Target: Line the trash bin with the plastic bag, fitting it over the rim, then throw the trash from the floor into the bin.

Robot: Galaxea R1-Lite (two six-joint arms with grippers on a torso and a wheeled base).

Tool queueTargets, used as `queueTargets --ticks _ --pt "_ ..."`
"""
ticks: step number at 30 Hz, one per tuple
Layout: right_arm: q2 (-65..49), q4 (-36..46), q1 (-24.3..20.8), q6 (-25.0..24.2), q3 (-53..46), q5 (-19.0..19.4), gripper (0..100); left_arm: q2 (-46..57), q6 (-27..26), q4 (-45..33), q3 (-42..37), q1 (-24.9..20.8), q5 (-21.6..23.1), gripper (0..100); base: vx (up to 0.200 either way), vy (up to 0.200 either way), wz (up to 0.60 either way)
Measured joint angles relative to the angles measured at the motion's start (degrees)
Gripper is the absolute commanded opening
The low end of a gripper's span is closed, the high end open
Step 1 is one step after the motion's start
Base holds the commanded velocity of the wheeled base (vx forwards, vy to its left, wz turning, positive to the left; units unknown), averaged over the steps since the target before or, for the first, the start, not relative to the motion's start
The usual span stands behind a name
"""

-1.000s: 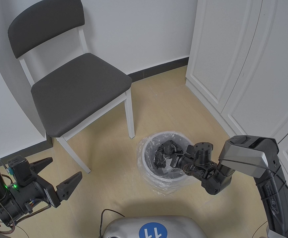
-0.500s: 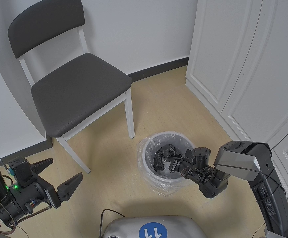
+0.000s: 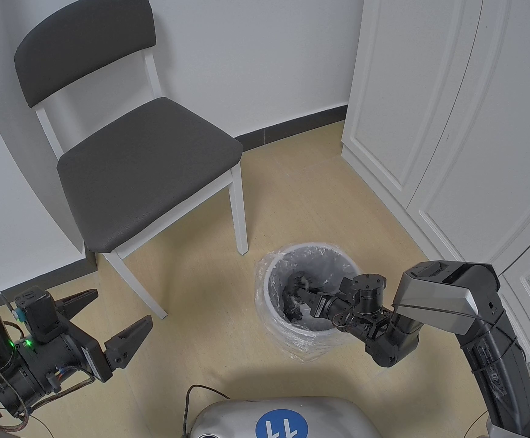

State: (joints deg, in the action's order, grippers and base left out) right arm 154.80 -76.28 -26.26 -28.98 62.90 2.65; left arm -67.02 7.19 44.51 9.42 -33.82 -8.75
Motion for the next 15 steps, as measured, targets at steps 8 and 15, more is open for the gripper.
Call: queueTargets --ticks 8,15 --pt "-0.7 -0.2 -0.3 0.4 -0.3 -0.4 100 -0.2 -0.1 1.5 -0.5 0.0 0.1 100 0.0 0.0 0.0" --pt "-4.5 -0.2 -0.1 0.5 -2.0 -0.9 100 -0.2 -0.1 1.6 -0.5 0.0 0.1 100 0.0 0.0 0.0"
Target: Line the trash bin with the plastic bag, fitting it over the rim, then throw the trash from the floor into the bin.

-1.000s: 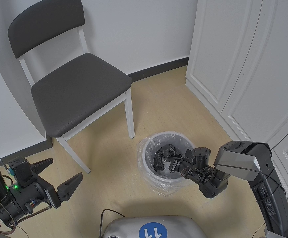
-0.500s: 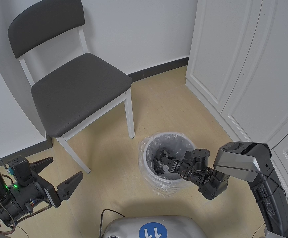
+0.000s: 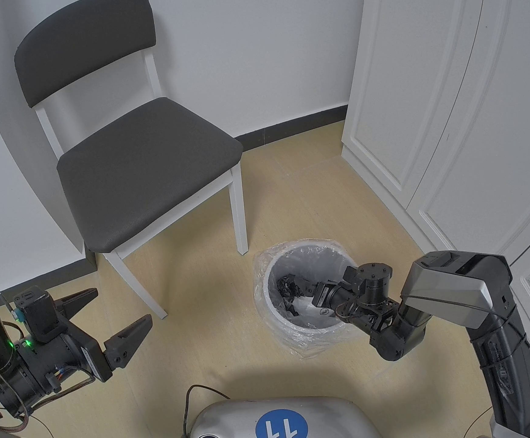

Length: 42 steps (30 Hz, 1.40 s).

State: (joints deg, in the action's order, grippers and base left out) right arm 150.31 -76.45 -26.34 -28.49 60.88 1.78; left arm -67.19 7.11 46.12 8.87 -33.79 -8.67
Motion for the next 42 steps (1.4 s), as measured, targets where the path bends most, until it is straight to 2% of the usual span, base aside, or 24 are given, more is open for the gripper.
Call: queueTargets --ticks 5,12,21,26,30,36,42 --pt "-3.9 0.3 0.3 1.7 -2.2 0.4 100 0.0 0.0 0.0 0.0 0.0 0.0 100 0.0 0.0 0.0" --pt "-8.7 4.2 2.7 11.5 -5.5 0.6 100 0.0 0.0 0.0 -0.1 0.0 0.0 100 0.0 0.0 0.0" --pt "-16.1 21.2 5.9 21.8 -8.9 0.1 100 0.0 0.0 0.0 -0.1 0.0 0.0 100 0.0 0.0 0.0" --pt "-19.7 22.3 7.8 26.1 -11.2 -0.1 100 0.0 -0.2 0.0 0.0 0.3 0.0 100 0.0 0.0 0.0" --pt "-22.0 22.3 9.0 33.3 -14.1 -1.0 100 0.0 -1.5 -0.1 0.0 1.2 -0.3 100 0.0 0.0 0.0" --pt "-25.1 21.4 10.1 38.8 -18.0 -7.0 100 0.9 -7.2 -0.1 0.2 6.1 -1.4 100 0.0 0.0 0.0" --pt "-29.2 15.9 11.4 40.8 -21.6 -11.2 100 5.4 -13.3 -0.1 1.5 16.3 -2.0 100 0.0 0.0 0.0"
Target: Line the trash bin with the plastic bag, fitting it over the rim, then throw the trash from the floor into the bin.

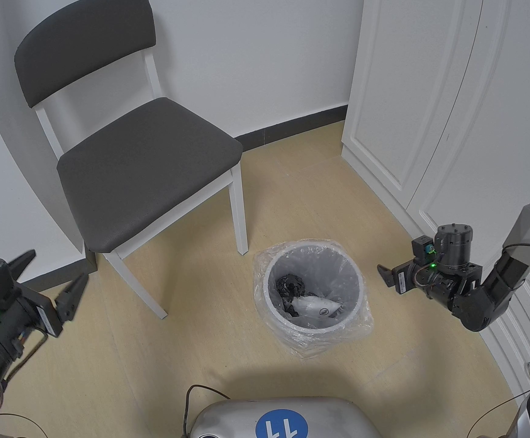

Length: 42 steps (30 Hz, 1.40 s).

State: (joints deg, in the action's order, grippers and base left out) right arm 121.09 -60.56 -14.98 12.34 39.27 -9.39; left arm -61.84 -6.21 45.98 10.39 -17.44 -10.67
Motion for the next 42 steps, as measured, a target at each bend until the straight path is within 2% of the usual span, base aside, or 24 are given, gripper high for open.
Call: queueTargets --ticks 3,8,18,20,28,33,42 --pt "-3.6 -1.8 0.7 0.6 -2.4 -0.7 100 2.7 -1.3 -0.1 1.2 3.3 -0.1 100 0.0 0.0 0.0" --pt "-10.5 -5.8 1.4 0.1 -6.3 -1.2 100 5.8 -2.4 -0.1 2.9 4.8 -0.2 100 0.0 0.0 0.0" --pt "-20.9 -26.3 1.8 -6.4 -15.0 -1.7 100 10.1 -3.1 0.0 5.9 5.0 0.1 100 0.0 0.0 0.0" --pt "-22.9 -28.1 1.6 -7.9 -16.2 -1.8 100 11.1 -3.3 0.0 6.3 5.0 0.6 100 0.0 0.0 0.0" --pt "-35.1 -27.8 0.7 -10.3 -21.9 -2.1 100 13.3 -4.4 0.0 6.7 5.0 2.4 100 0.0 0.0 0.0" --pt "-43.9 -20.7 -0.6 -10.8 -24.9 -3.3 100 13.9 -4.7 0.0 6.7 5.0 2.7 100 0.0 0.0 0.0" --pt "-58.6 -6.4 -2.3 -11.1 -28.2 -8.8 100 14.1 -4.9 -0.3 6.5 5.0 2.9 100 0.0 0.0 0.0"
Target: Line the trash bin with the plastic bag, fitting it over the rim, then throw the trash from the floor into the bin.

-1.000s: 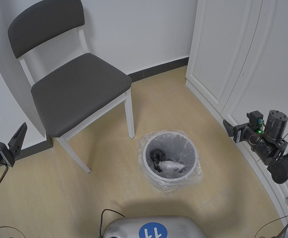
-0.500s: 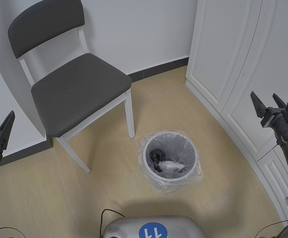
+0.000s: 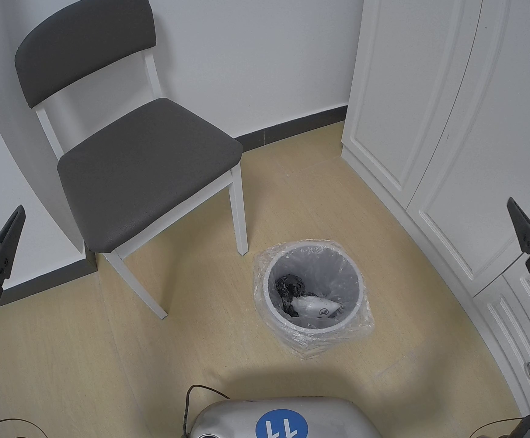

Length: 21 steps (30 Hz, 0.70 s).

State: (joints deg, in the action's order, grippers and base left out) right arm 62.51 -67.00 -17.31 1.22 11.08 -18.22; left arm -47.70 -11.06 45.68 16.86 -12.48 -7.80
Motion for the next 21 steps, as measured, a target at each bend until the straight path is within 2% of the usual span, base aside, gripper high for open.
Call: queueTargets --ticks 8,13,21 --pt "-13.4 9.3 1.7 -3.9 -6.2 -2.9 100 -0.4 0.0 -0.2 -0.2 -0.8 0.0 100 0.0 0.0 0.0" --pt "-22.7 20.2 5.5 -4.8 -7.6 -3.3 100 -0.5 0.0 -0.3 -0.3 -2.4 0.0 100 0.0 0.0 0.0" --pt "-36.7 33.2 12.3 -5.3 -8.4 -3.3 100 -0.6 0.1 -0.3 -0.4 -4.2 0.0 100 0.0 0.0 0.0"
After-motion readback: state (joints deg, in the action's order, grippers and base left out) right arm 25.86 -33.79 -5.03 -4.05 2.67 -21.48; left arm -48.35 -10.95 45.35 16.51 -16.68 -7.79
